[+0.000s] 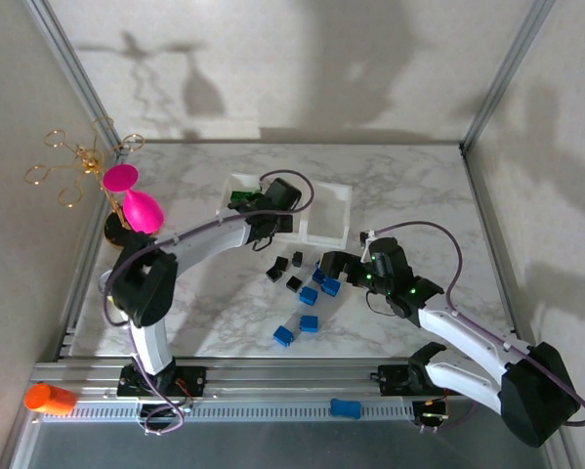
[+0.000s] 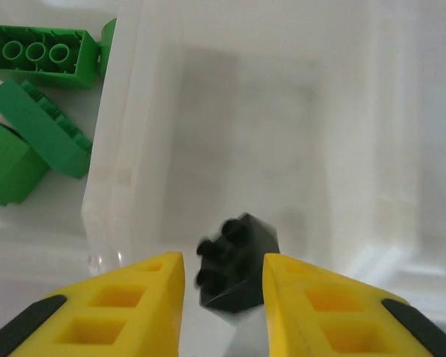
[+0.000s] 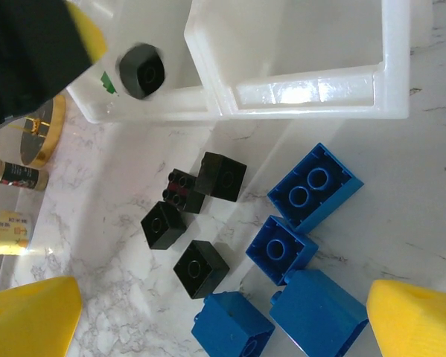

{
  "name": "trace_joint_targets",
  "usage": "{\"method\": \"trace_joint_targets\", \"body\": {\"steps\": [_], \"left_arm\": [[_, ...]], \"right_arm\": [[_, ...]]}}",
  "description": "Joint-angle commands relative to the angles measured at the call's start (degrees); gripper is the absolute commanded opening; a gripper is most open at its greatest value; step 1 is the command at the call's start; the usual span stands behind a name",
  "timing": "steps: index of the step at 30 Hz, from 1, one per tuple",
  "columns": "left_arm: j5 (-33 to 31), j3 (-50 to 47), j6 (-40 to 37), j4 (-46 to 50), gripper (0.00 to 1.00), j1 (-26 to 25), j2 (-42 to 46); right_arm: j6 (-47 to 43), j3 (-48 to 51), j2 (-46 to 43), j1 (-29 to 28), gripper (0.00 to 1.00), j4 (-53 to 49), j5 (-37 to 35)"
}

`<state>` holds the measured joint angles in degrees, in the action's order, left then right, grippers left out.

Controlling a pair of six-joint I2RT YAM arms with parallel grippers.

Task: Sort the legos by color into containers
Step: Place the lego in the container.

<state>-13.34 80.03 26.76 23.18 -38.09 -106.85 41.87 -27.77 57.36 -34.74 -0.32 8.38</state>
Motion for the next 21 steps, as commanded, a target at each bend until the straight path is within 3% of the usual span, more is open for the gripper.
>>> {"method": "trace_joint_targets", "body": {"steps": [1, 5, 12, 21], "left_arm": [[-1.4, 4.3, -2.9, -1.0, 0.34, 0.8, -4.6], [-2.2, 9.3, -3.1, 1.5, 0.33, 1.1, -9.3], [0.6, 7.2, -3.2, -0.6, 0.35, 1.3, -5.7], [7.2, -12.2, -0.9, -6.4, 0.4, 0.3, 12.4]], "right_arm": [[1.1, -1.0, 0.2, 0.3, 0.99, 1.8, -0.3], [1.0, -1.0, 0.6, 0.3, 0.99, 1.9, 0.1], [-1.2, -0.5, 0.2, 0.3, 0.99, 2.9, 1.2], [-6.0, -0.4, 0.9, -1.8, 0.99, 0.7, 1.2]]}}
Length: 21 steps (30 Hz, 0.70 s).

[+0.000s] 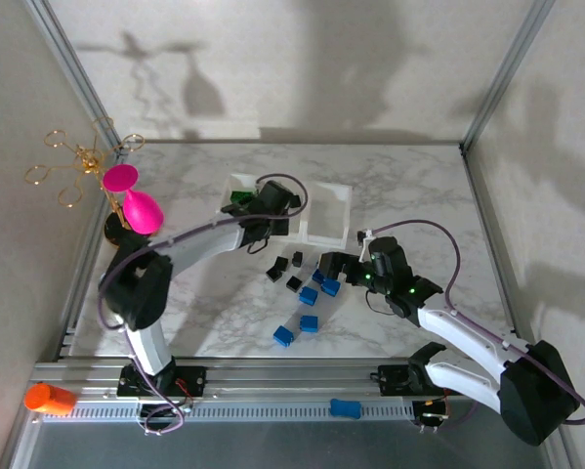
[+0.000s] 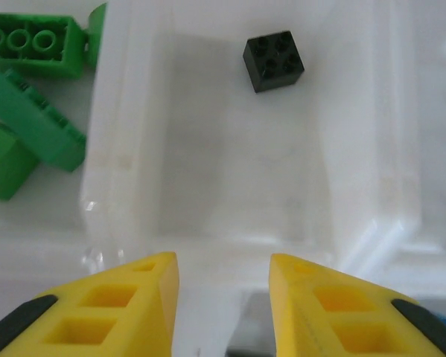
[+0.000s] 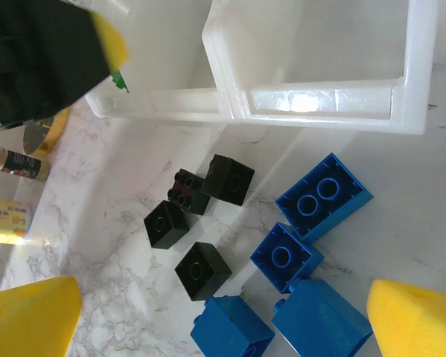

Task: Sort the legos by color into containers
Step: Pick up the lego from the center of the table.

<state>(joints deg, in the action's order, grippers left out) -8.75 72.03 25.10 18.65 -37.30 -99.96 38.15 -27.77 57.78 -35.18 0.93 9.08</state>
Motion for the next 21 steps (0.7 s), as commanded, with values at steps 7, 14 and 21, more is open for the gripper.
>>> {"method": "trace_joint_targets", "body": {"steps": [7, 14, 21], "left_arm": [[3.7, -14.9, -0.4, -1.3, 0.48, -3.8, 14.1], [6.7, -20.9, -3.1, -4.0, 0.56, -5.4, 15.3], [6.9, -20.9, -6.8, -5.9, 0.62, -5.9, 10.7]], "right_arm": [[-1.4, 0.7, 1.6, -7.8, 0.99, 0.3, -0.8], [2.4, 3.2, 0.7, -10.9, 0.99, 2.5, -1.3], [3.5, 3.8, -0.4, -11.4, 0.99, 3.0, -2.5]]}}
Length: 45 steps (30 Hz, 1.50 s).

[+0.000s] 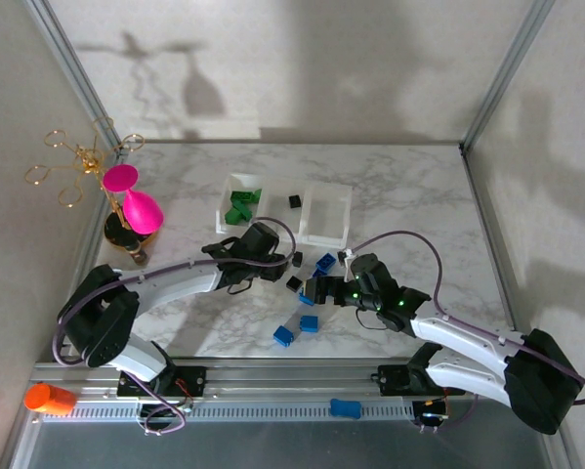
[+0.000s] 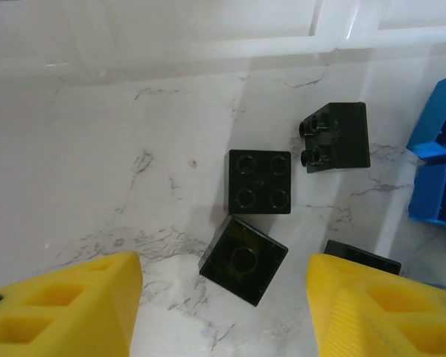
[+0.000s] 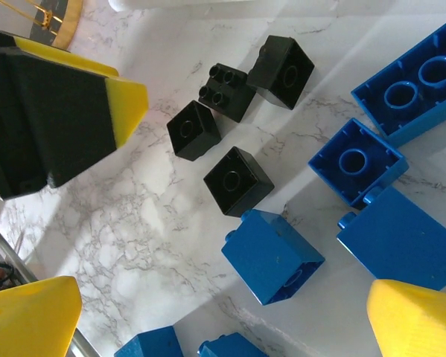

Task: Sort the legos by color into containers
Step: Pick up the lego from the center of the table.

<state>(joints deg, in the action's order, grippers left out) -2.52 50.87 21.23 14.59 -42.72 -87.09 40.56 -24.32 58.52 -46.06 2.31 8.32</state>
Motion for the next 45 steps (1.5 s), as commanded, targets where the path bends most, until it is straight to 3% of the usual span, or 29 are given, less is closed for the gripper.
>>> {"method": "trace_joint_targets", "body": {"steps": [1, 9, 14, 17, 28, 36, 45], "left_arm": [[0.8, 0.4, -3.6, -2.4, 0.62, -0.4, -3.1], [3.6, 1.7, -5.6, -4.6, 0.62, -1.7, -8.7], [1.9, 1.0, -4.8, -3.4, 0.61, -2.8, -10.0], [-1.5, 0.2, -2.5, -3.2, 0.56, -2.9, -10.0], [-0.7, 0.4, -1.9, -3.7, 0.45, -3.3, -11.9], [-1.4, 0.0, -1.7, -1.9, 0.36, -3.3, -8.8], [-2.3, -0.7, 0.3, 1.1, 0.34, -3.3, 2.7]], "right_arm": [[1.0, 0.3, -1.2, -0.6, 0.99, 1.5, -1.9], [1.1, 0.5, -3.0, -0.5, 0.99, -0.3, -3.3], [1.4, 1.1, -3.7, -0.6, 0.99, -0.2, -3.8], [1.3, 0.9, -3.4, -0.6, 0.99, 0.0, -3.4], [1.2, 0.6, -2.8, -0.6, 0.99, 0.6, -3.4], [0.9, 0.1, -2.4, -0.5, 0.99, 0.7, -3.6], [0.5, -2.9, -2.8, 0.0, 0.99, -1.0, -4.4]]}}
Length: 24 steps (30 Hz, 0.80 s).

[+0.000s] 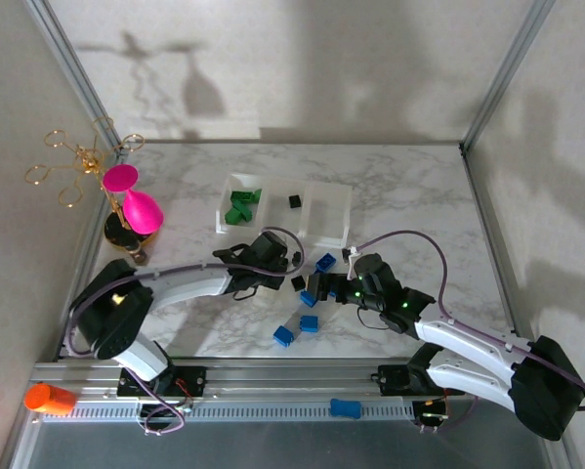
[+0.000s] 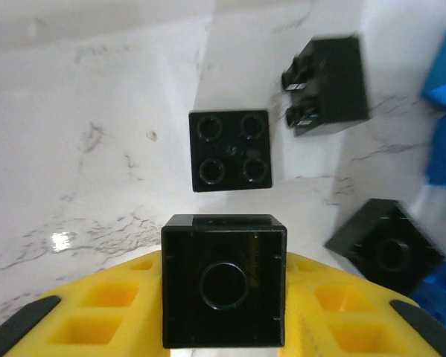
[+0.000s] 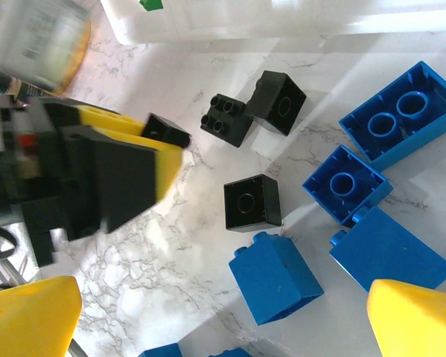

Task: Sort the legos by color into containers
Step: Pick up the lego from the center of the table, then place the lego in the container.

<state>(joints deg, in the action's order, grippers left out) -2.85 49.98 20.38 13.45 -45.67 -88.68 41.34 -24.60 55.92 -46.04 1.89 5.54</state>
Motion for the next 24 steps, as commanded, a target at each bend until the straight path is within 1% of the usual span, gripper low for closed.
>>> {"method": "trace_joint_targets", "body": {"steps": [1, 3, 6, 11, 13, 14, 17, 20, 24], "left_arm": [[-2.4, 0.9, 1.3, 2.7, 0.34, -0.2, 5.3], [-2.8, 3.6, 1.4, 3.6, 0.34, 0.4, 5.6], [-4.2, 10.0, 2.6, 5.6, 0.32, 1.5, 2.3], [-8.1, 22.2, 4.5, 7.9, 0.31, 3.9, -8.4], [-11.8, 27.3, 5.4, 9.5, 0.31, 5.0, -13.1], [-12.4, 29.0, 5.3, 9.5, 0.31, 5.5, -14.8], [-10.7, 32.8, 6.6, 7.2, 0.31, 7.9, -19.6], [-13.6, 37.6, 6.7, 7.6, 0.31, 9.0, -24.9], [-13.7, 43.9, 6.3, 8.6, 0.32, 10.1, -31.4]], "right_arm": [[0.2, -3.2, 0.1, 0.4, 0.99, -0.9, -1.7], [0.7, -4.6, 0.8, 1.7, 0.99, -1.9, -1.8], [0.8, -5.5, 1.1, 3.4, 0.99, -1.0, -1.7], [0.3, -7.0, 2.2, 7.1, 0.99, -1.3, -1.5], [0.1, -7.1, 2.0, 8.7, 0.99, -1.1, -1.2], [0.0, -7.0, 1.8, 9.1, 0.99, -0.9, -1.0], [-0.4, -7.0, 1.3, 9.8, 0.99, -1.0, -0.8], [-0.9, -6.7, 1.1, 10.5, 0.99, -1.2, -0.4], [-1.1, -5.8, 0.6, 11.3, 0.99, -0.3, 0.4]]}}
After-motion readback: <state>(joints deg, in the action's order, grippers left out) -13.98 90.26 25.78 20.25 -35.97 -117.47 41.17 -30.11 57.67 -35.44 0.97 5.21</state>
